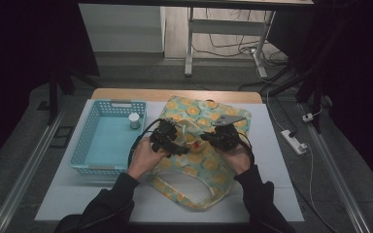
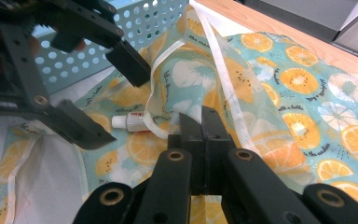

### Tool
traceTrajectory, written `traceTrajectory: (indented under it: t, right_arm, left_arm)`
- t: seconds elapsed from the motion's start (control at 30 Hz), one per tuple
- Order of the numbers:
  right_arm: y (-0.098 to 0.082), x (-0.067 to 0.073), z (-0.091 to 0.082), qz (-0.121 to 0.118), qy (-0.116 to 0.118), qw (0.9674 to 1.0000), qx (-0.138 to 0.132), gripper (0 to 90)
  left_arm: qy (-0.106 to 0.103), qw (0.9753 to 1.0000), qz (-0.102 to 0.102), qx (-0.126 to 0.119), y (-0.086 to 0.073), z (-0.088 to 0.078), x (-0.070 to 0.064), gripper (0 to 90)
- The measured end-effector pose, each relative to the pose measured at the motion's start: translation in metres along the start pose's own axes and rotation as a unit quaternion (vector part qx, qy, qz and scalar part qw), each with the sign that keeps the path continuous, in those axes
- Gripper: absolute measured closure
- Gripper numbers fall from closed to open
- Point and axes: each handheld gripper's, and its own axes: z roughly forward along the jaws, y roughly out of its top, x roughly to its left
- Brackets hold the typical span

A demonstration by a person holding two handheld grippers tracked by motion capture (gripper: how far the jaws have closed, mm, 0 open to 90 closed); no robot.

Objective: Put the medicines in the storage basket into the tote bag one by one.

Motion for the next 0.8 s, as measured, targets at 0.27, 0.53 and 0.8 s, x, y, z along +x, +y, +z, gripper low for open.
traceTrajectory:
  t: [0.27, 0.53, 0.8]
  right_arm:
    - [0.000, 0.000, -0.001, -0.002, 0.000, 1.0000, -0.001, 90.0]
    - [0.001, 0.001, -0.001, -0.002, 0.001, 1.0000, -0.002, 90.0]
    - [0.001, 0.001, 0.000, -0.003, 0.001, 1.0000, -0.001, 90.0]
  left_arm:
    - [-0.012, 0.9998, -0.002, -0.019, -0.008, -0.015, 0.006, 6.6]
    - [-0.020, 0.9993, 0.001, -0.032, -0.018, -0.031, 0.017, 1.0]
    - [-0.008, 0.9988, -0.009, -0.048, -0.031, -0.048, 0.031, 0.0]
